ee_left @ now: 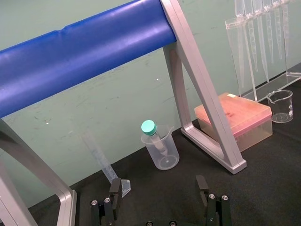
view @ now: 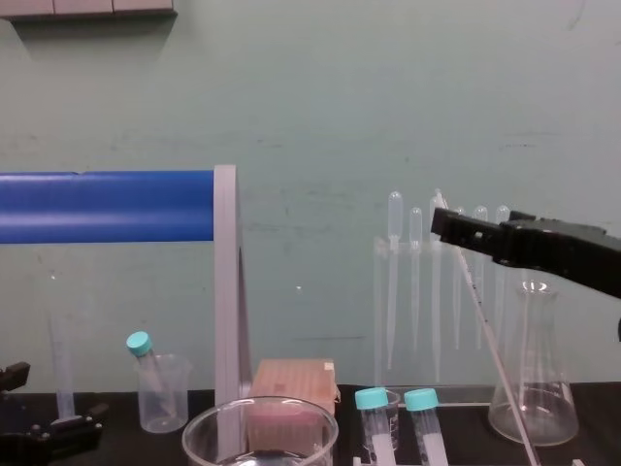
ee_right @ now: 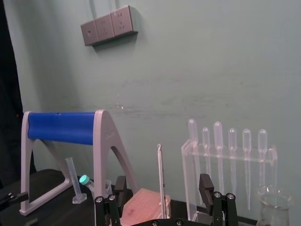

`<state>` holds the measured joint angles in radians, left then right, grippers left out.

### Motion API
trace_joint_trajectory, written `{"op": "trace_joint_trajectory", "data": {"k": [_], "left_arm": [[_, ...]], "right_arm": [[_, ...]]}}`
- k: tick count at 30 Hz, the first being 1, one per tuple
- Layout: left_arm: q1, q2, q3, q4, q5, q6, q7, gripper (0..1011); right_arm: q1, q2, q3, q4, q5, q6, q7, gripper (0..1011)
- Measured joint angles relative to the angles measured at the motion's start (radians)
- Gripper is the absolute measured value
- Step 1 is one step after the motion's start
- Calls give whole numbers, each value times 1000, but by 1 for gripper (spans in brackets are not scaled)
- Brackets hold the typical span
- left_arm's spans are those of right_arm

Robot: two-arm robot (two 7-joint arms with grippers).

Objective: Hold the thermometer with one hand and immerse one end into the beaker, then reinsert it into the test tube rack.

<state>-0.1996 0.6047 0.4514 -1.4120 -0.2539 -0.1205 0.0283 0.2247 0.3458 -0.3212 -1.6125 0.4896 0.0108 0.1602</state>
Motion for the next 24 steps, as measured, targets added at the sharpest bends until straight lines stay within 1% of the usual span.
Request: {"op": "trace_joint_trajectory", "data": {"k": [8,15,24], "left_arm": [[0,0,0,0,0,0,0,1008],[0,0,0,0,0,0,0,1008],[0,0,0,0,0,0,0,1008]], "right_arm": [[1,-32,-2,7,-26,42,-23,1002],[15,-61,7,36,-39,78,-28,1002],[27,-80,15,62,-58,98,-16,1002]]}}
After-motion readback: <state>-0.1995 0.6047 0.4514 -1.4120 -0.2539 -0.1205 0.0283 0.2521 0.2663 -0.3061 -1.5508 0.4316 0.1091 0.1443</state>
